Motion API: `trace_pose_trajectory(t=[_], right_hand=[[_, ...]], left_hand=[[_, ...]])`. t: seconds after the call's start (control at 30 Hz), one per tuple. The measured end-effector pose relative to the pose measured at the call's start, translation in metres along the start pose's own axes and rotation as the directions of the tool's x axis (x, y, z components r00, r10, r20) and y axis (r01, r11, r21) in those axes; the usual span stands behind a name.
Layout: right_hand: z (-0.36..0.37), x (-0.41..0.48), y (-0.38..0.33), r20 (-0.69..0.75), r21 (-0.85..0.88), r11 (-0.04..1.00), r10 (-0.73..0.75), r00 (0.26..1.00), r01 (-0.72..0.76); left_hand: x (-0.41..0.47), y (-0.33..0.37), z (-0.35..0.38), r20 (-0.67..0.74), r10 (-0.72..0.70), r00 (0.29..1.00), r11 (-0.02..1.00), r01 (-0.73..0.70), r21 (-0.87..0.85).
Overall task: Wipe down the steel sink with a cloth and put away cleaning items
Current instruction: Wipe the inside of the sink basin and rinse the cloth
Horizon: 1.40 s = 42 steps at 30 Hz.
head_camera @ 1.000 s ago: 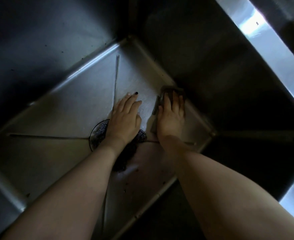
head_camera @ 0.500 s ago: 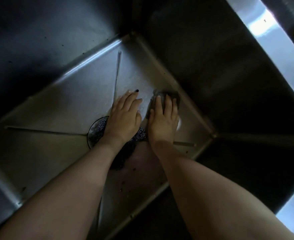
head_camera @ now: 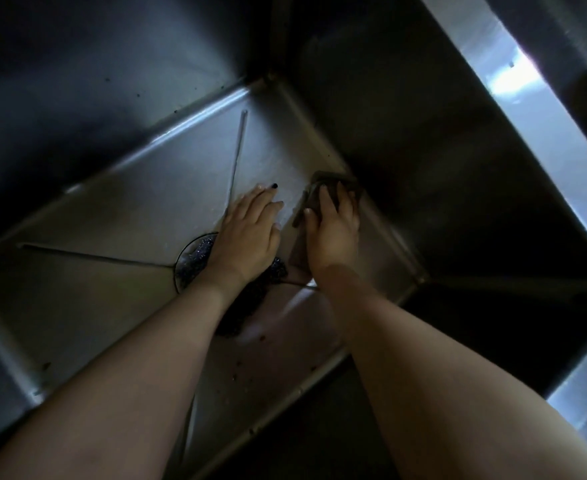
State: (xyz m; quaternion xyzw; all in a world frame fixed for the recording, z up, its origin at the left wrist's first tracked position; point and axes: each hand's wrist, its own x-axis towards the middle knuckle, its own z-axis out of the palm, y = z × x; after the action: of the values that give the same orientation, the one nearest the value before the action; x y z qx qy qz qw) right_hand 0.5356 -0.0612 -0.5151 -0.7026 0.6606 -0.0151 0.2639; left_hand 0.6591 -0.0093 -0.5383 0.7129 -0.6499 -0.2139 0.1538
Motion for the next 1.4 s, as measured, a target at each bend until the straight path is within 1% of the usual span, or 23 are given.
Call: trace_pose_trajectory(t=[0.07,0.17,0.23,0.3,0.37,0.47,0.53,0.6,0.77,0.87,0.97,1.07,1.1,1.17,1.27,1.4], right_hand=[[-0.006,-0.003,-0.004,-0.009,0.085,0.996,0.041,0.999,-0.040],[-0.012,-0.005,-0.011,-0.071,0.207,0.970,0.143,0.987,-0.126],[-0.014,-0.003,-0.013,-0.082,0.298,0.931,0.247,0.966,-0.212],[-0.017,-0.001,-0.013,-0.047,0.376,0.865,0.376,0.925,-0.332],[-0.020,0.002,-0.011,-0.015,0.392,0.813,0.473,0.881,-0.430],[-0.023,0.004,-0.010,0.010,0.359,0.792,0.526,0.850,-0.494],[-0.024,0.006,-0.010,0.030,0.367,0.782,0.531,0.847,-0.503],[-0.025,0.009,-0.009,0.048,0.364,0.778,0.533,0.845,-0.512],[-0.028,0.018,-0.006,0.097,0.355,0.767,0.538,0.837,-0.534],[-0.026,0.018,-0.005,0.124,0.347,0.768,0.531,0.838,-0.538],[-0.023,0.017,-0.006,0.160,0.411,0.737,0.521,0.839,-0.536],[-0.023,0.016,-0.010,0.150,0.411,0.777,0.459,0.876,-0.478],[-0.023,0.015,-0.011,0.148,0.447,0.776,0.427,0.892,-0.446],[-0.026,0.010,-0.015,0.159,0.550,0.739,0.366,0.917,-0.390],[-0.032,0.002,-0.022,0.197,0.609,0.712,0.290,0.937,-0.349],[-0.050,-0.009,-0.034,0.341,0.695,0.566,0.284,0.896,-0.444]], left_hand=[[0.001,0.000,-0.001,0.001,0.008,1.000,1.000,-0.008,-0.019],[0.002,0.000,-0.004,0.011,0.007,1.000,0.999,-0.007,-0.042],[0.004,0.000,-0.008,0.039,0.015,0.999,0.997,-0.012,-0.073],[0.007,-0.001,-0.014,0.094,0.015,0.995,0.992,-0.003,-0.127],[0.011,0.000,-0.023,0.145,-0.014,0.989,0.979,0.043,-0.201],[0.015,0.001,-0.033,0.114,-0.106,0.988,0.936,0.138,-0.325],[0.015,0.001,-0.035,0.081,-0.190,0.979,0.889,0.206,-0.408],[0.013,0.000,-0.033,0.098,-0.243,0.965,0.839,0.259,-0.479],[0.003,-0.003,-0.026,0.095,-0.324,0.941,0.730,0.313,-0.608],[-0.001,-0.003,-0.027,0.024,-0.409,0.912,0.658,0.313,-0.685],[-0.005,-0.002,-0.032,-0.045,-0.481,0.875,0.597,0.289,-0.748],[-0.011,-0.002,-0.037,-0.078,-0.527,0.847,0.549,0.269,-0.792],[-0.013,-0.002,-0.039,-0.085,-0.534,0.841,0.546,0.267,-0.794],[-0.017,-0.003,-0.043,-0.102,-0.552,0.828,0.551,0.270,-0.789],[-0.025,-0.003,-0.052,-0.106,-0.580,0.808,0.529,0.273,-0.804],[-0.038,0.003,-0.073,-0.136,-0.579,0.804,0.529,0.243,-0.813]])
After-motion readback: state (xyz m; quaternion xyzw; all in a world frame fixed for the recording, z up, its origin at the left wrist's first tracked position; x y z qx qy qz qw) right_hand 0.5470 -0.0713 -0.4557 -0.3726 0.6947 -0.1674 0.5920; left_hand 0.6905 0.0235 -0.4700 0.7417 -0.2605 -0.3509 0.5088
